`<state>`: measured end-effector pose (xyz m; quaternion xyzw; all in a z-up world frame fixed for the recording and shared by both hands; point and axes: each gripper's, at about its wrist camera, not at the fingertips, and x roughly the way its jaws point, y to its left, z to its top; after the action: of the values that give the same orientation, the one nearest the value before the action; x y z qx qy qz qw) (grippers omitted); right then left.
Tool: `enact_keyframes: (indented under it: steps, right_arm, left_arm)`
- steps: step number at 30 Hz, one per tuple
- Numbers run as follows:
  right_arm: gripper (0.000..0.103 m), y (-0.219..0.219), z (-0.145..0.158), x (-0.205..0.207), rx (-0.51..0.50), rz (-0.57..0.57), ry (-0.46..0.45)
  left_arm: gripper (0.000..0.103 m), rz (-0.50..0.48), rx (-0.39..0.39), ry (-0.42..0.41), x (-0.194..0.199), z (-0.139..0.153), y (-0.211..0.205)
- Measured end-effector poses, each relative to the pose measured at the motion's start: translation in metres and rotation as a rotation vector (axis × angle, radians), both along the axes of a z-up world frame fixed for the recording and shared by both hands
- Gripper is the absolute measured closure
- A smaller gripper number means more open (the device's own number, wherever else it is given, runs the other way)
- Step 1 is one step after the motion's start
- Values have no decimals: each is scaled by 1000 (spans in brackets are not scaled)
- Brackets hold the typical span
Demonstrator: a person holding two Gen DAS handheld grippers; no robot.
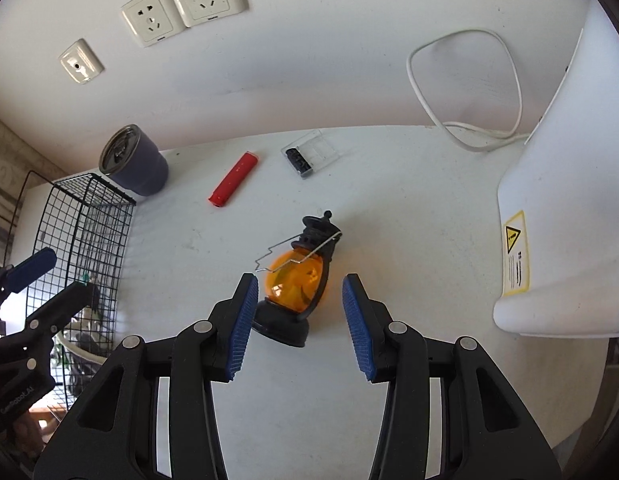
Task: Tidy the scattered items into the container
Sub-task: 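Move both tools back to the table toward the orange lantern and red lighter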
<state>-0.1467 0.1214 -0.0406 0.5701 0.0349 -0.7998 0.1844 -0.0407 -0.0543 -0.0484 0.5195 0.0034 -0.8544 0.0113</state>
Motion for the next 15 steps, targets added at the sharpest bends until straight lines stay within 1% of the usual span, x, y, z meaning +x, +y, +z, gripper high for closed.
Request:
enact_keyframes:
  steps: [4,11,15]
  right_arm:
    - [58,8,-8,-1,-2,-41,-24]
    - [58,4,-23,-1,-7,-79,-64]
    - [58,-2,-32,-1,3,-83,-85]
  left_arm:
    - [48,-34,1,-16,-18,-10,2]
    - [48,-94,-9,-51,-45,-32,6]
    - [48,-103,23,-73,-58,-44,2]
